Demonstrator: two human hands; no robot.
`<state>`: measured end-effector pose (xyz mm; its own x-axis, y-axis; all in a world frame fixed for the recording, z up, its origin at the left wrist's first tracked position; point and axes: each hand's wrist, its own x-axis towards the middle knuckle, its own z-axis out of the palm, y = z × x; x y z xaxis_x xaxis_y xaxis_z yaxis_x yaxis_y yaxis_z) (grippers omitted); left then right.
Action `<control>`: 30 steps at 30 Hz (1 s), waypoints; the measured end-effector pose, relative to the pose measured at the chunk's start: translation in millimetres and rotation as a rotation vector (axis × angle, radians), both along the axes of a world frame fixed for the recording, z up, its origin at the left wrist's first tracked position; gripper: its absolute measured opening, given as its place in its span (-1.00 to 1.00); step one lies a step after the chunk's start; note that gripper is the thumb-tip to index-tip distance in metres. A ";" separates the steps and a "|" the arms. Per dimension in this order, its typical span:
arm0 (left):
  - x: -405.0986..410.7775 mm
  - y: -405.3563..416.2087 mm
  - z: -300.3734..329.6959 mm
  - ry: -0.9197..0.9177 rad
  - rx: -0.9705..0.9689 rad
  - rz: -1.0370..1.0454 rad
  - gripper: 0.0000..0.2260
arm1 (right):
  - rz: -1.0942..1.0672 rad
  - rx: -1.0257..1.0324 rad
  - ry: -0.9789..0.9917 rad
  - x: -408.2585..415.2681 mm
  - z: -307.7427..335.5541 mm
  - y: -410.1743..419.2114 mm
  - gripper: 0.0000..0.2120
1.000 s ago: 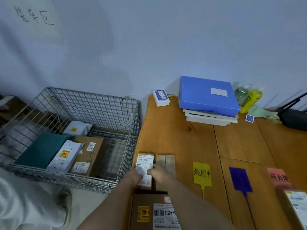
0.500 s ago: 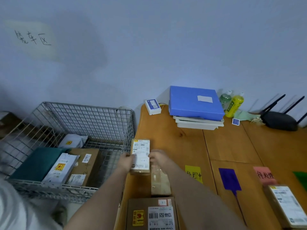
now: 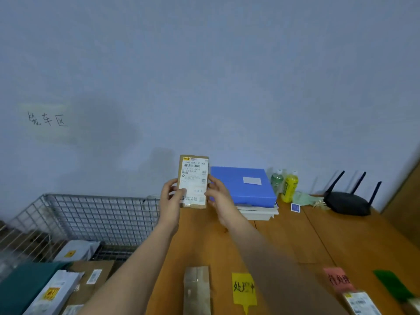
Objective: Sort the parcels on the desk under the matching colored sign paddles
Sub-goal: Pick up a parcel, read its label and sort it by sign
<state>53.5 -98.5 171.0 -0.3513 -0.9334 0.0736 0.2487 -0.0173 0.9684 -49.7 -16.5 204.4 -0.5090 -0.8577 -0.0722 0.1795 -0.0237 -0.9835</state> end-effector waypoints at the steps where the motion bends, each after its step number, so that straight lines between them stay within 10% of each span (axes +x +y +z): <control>1: -5.1 3.6 13.1 0.040 -0.037 0.005 -0.71 | -0.011 -0.040 0.034 -2.9 13.2 4.9 -0.50; 12: 4.2 101.4 126.4 0.279 -0.413 -0.148 -0.58 | 0.007 -0.479 0.269 1.3 94.6 104.6 -0.36; 30: 29.2 164.3 148.6 0.336 -0.469 -0.083 -0.59 | 0.064 -0.548 0.419 21.6 118.0 161.7 -0.38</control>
